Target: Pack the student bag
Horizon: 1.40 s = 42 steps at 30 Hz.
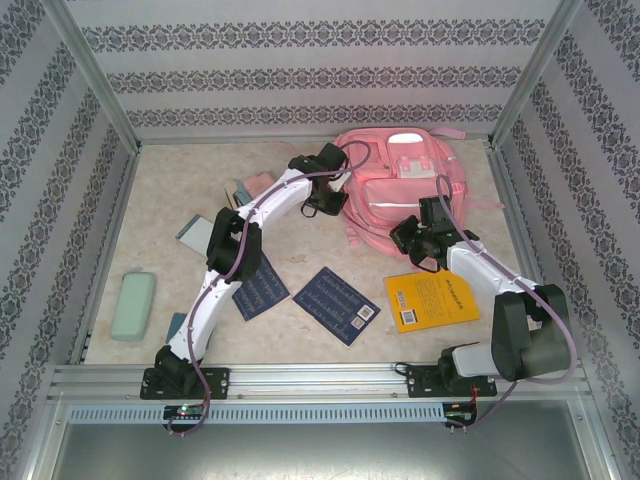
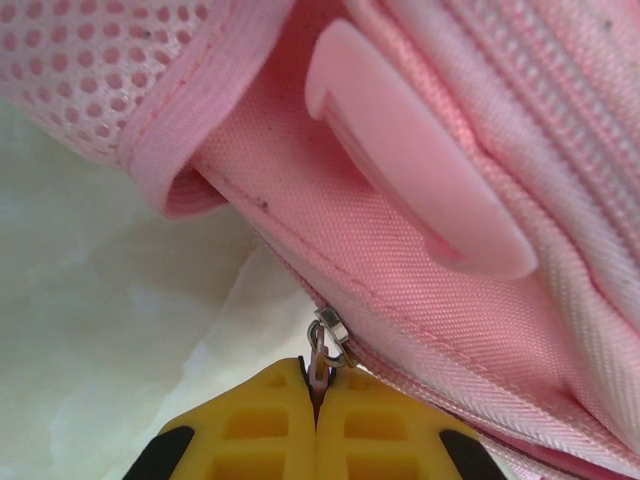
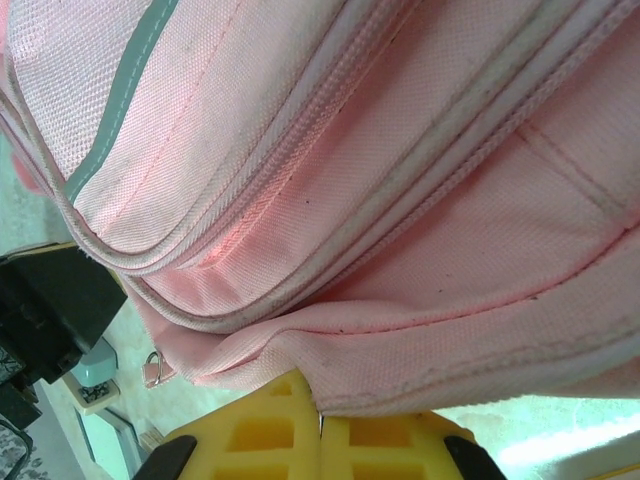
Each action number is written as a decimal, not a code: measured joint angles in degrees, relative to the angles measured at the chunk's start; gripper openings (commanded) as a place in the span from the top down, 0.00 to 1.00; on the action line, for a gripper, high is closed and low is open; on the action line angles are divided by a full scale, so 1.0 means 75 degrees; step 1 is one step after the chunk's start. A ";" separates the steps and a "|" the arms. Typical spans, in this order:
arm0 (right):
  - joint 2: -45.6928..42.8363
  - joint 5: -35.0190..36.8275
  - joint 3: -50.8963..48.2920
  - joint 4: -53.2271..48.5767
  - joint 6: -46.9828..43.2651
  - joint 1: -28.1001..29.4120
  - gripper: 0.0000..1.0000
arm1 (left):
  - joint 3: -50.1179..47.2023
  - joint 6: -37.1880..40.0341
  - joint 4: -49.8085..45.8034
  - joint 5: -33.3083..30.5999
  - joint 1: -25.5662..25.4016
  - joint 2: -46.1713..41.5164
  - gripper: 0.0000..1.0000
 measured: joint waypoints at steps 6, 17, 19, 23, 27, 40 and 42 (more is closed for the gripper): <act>0.0000 -0.0003 0.0000 -0.0020 -0.0017 0.0041 1.00 | 0.0743 -0.0137 0.0009 -0.0239 0.0111 0.0399 1.00; 0.0140 -0.0149 0.0216 -0.0143 -0.0254 0.0236 0.67 | 0.0921 -0.0469 0.0073 0.0026 0.0417 0.0635 0.49; 0.0204 -0.0172 0.0370 -0.0306 -0.0478 0.0300 0.48 | 0.0895 -0.0533 0.0076 0.0009 0.0519 0.0615 0.44; 0.0216 -0.0221 0.0901 -0.0892 -0.1192 0.0388 0.36 | 0.0035 -0.0752 0.0157 0.0111 0.0714 -0.0064 0.36; 0.0090 0.0306 0.1699 -0.1862 -0.2352 0.0420 0.28 | -0.1049 -0.1040 0.0391 0.0201 0.0752 -0.1271 0.30; 0.1483 0.1818 0.2530 -0.3392 -0.4677 -0.0874 0.41 | -0.4237 -0.2159 0.2037 0.0746 0.0743 -0.3908 0.28; 0.1839 0.1749 0.2524 -0.3410 -0.4867 -0.0775 0.44 | -0.4500 -0.2250 0.2072 0.0749 0.0743 -0.3899 0.29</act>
